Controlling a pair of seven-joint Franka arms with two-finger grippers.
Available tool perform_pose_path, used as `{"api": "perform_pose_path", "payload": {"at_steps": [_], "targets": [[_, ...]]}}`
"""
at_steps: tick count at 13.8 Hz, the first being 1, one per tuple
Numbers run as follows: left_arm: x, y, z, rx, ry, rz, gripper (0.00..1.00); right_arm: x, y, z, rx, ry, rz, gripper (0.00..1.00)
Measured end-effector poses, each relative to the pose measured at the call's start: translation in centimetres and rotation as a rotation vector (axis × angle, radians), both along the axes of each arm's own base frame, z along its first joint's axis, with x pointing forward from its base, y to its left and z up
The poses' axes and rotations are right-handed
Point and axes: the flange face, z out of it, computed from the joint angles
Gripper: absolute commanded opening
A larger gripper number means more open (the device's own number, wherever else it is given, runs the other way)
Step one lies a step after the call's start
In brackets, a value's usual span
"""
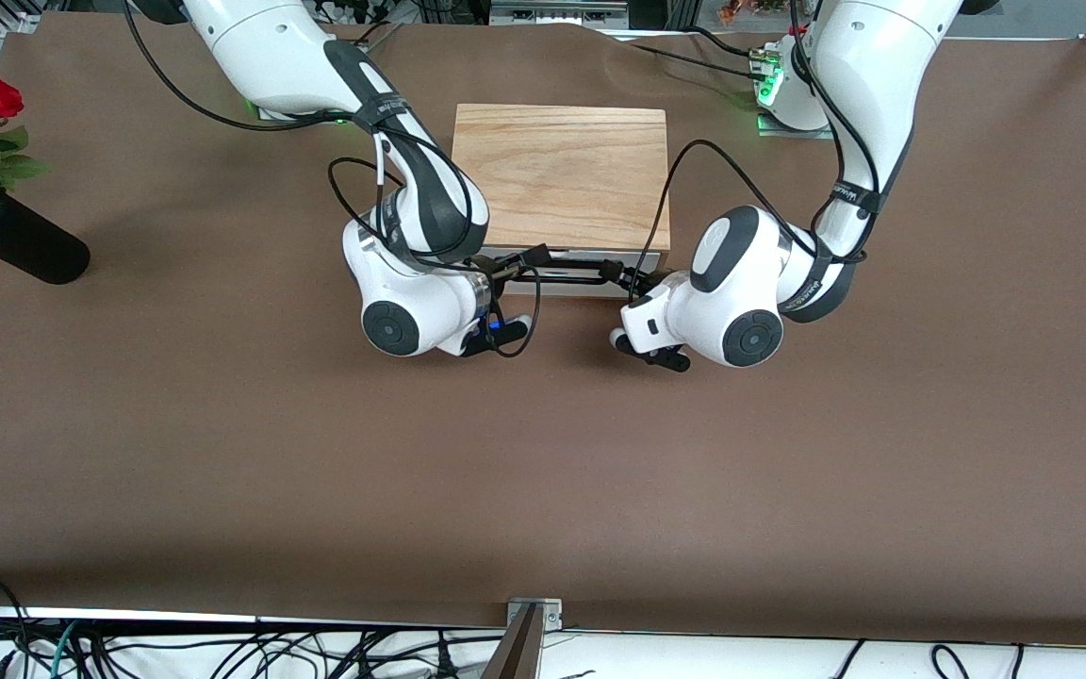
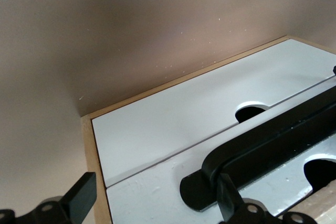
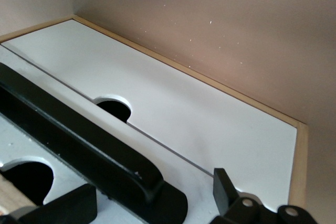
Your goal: Close drawer with both arms simultaneously
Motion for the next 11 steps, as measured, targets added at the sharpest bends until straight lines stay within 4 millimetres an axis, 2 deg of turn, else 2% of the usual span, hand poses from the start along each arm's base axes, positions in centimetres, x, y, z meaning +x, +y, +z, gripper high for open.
{"api": "perform_pose_path", "payload": {"at_steps": [3,5,8,11], "targets": [[0.4,0.3,0.3,-0.001,-0.009,0.007,1.00,0.0,0.0,0.0,0.001,0.000,0.001,1.00],[2.4,2.2,1.6,-0.002,-0.047,0.043,1.00,0.3,-0.1,0.3,0.006,-0.005,0.003,1.00],[5.4,5.6,5.4,-0.023,-0.117,0.106,1.00,1.3,-0.4,1.5,0.018,-0.034,-0.011,1.00],[6.8,7.5,10.2,0.021,-0.236,0.088,1.00,2.5,-0.4,2.5,0.036,-0.085,-0.036,1.00]]}}
